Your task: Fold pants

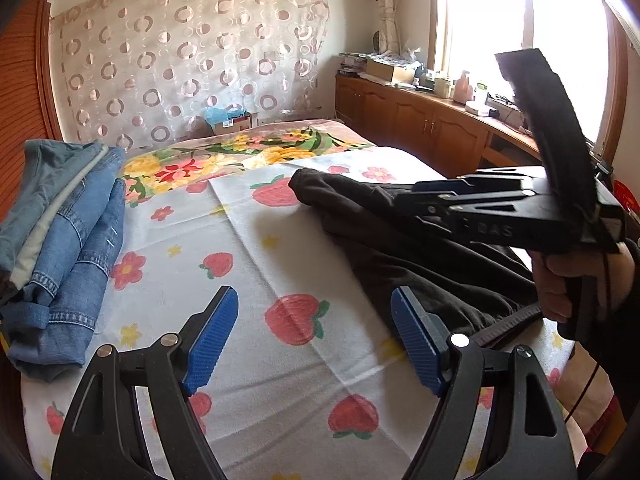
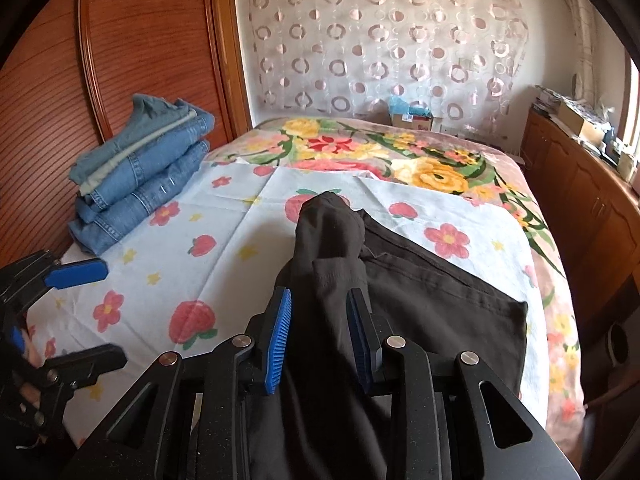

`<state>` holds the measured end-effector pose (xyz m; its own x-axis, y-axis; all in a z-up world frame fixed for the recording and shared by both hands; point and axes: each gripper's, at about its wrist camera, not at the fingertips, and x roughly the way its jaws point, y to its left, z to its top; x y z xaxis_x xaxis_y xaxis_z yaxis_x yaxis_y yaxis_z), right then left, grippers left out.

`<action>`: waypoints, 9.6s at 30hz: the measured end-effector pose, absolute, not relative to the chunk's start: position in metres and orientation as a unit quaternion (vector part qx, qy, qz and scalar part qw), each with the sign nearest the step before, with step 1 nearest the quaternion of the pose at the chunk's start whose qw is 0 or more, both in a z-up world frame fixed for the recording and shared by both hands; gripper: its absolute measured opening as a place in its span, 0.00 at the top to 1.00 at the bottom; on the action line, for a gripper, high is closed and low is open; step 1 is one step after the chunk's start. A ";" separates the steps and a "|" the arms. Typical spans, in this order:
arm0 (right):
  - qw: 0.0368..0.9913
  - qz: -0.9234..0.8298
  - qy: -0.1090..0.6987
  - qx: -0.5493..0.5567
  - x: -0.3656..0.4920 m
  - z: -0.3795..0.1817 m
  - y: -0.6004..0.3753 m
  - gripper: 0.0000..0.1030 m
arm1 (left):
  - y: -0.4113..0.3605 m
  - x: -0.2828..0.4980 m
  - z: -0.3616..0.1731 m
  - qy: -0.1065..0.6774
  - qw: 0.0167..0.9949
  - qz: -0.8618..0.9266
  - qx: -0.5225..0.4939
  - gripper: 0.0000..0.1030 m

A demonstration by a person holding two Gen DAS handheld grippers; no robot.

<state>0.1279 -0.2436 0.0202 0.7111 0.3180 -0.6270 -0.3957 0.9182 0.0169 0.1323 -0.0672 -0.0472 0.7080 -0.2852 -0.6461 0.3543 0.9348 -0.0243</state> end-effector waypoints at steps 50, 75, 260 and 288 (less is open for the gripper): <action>0.939 0.045 0.340 -0.029 0.171 0.033 -0.334 0.94 | -0.092 0.124 -0.068 0.368 0.907 -0.194 0.067 0.23; 0.941 0.094 0.325 -0.017 -0.007 -0.004 -0.336 0.60 | -0.098 0.101 -0.080 0.384 0.893 -0.225 0.077 0.23; 0.929 0.126 0.342 0.068 -0.013 -0.022 -0.351 0.90 | -0.134 0.095 -0.095 0.421 0.859 -0.288 0.039 0.90; 0.966 0.218 0.137 -0.022 -0.026 0.165 -0.302 0.91 | -0.059 0.096 0.097 0.217 0.937 -0.271 -0.031 0.93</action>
